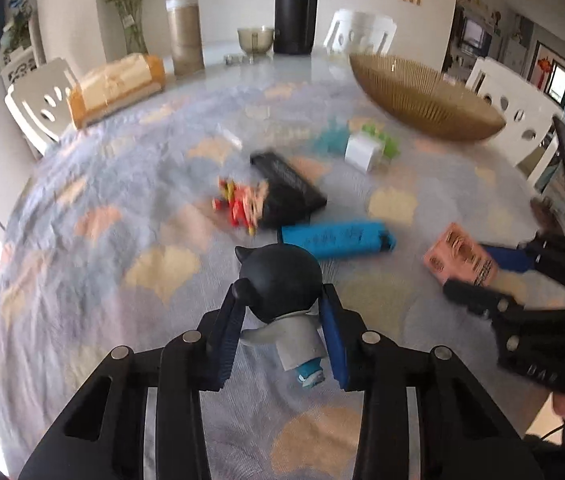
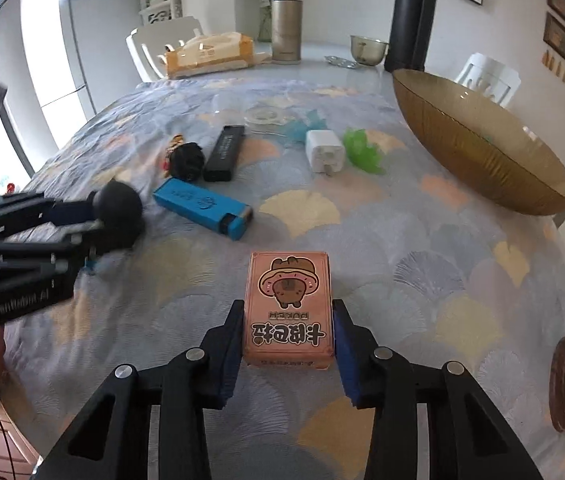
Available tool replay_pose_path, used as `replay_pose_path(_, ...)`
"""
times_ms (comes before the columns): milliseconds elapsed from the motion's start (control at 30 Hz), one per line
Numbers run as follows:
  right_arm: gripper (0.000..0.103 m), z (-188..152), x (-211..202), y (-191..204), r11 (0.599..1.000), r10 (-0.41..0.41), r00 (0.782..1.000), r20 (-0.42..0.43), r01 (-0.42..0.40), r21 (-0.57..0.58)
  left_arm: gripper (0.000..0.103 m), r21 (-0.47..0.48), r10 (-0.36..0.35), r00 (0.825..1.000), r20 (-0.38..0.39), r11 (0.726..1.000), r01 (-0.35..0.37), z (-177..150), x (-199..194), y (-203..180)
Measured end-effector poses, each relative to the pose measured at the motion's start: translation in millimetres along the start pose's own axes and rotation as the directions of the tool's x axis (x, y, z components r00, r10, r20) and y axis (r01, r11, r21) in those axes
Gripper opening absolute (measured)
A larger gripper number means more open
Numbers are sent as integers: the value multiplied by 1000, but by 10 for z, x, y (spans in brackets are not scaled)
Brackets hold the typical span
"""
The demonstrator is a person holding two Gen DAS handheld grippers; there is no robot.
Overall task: Organize rigid objects
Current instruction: 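Carry the cartoon figure and pink snack box in both tools over the bowl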
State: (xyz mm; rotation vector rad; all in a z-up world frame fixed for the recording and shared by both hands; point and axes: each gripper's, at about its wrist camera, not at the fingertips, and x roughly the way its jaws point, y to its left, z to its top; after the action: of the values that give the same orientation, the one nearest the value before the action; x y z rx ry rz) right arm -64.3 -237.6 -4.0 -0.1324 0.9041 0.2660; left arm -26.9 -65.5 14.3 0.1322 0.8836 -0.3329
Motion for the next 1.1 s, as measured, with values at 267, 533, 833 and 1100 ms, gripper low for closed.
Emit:
replay_pose_path(267, 40, 567, -891, -238, 998, -51, 960, 275, 42, 38, 35, 83, -93, 972, 218, 994, 77, 876, -855, -127)
replay_pose_path(533, 40, 951, -1629, -1012, 951, -195, 864, 463, 51, 304, 35, 105, -317, 876, 364, 948, 300, 1654, -1213, -382)
replay_pose_path(833, 40, 1105, -1306, -1611, 869, -280, 890, 361, 75, 489, 35, 48, -432, 849, 306, 897, 439, 1967, -364, -788)
replay_pose_path(1100, 40, 1018, -484, -1970, 806, -261, 954, 144, 134, 576, 35, -22, -490, 853, 180, 865, 501, 1884, 472, -1012)
